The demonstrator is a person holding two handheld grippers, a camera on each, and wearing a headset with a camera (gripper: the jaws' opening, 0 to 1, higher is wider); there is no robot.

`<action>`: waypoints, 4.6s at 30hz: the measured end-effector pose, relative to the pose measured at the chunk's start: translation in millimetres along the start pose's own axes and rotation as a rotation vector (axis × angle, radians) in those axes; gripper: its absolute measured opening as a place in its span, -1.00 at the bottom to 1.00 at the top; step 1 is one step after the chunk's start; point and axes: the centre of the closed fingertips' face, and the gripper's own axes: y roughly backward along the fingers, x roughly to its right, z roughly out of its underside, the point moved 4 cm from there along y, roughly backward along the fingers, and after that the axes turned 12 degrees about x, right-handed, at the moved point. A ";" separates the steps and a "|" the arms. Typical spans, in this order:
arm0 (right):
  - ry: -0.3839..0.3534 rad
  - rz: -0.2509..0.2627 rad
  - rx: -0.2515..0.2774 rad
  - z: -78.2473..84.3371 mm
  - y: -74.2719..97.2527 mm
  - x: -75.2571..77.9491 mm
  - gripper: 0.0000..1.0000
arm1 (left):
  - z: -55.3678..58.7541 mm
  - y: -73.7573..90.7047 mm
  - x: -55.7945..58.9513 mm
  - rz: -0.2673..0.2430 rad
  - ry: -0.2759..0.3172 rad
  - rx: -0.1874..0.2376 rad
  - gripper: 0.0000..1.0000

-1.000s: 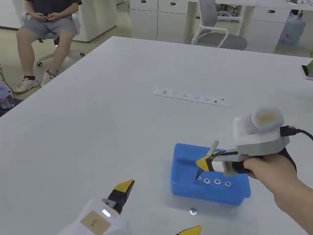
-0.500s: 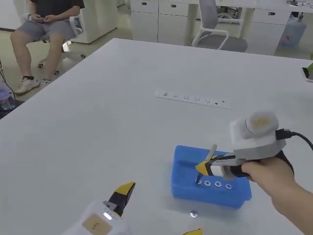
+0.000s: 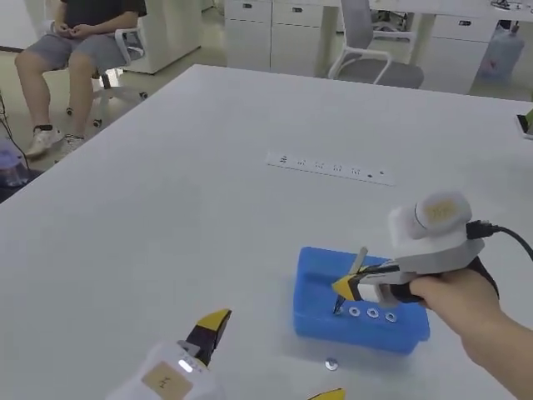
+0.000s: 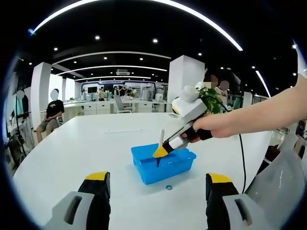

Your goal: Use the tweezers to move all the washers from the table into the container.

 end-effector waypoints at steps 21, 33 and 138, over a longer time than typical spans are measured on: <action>0.020 -0.030 0.130 -20.1 27.0 -17.8 -0.92 | 0.7 0.4 -0.2 -0.002 0.003 -0.002 0.67; 0.003 -0.102 0.186 -22.2 49.0 -56.8 -0.92 | 0.9 -0.4 0.9 0.005 -0.001 -0.005 0.67; 0.442 -0.072 0.214 -34.8 50.4 -77.8 -0.94 | 5.0 -0.6 2.3 0.022 -0.003 -0.030 0.65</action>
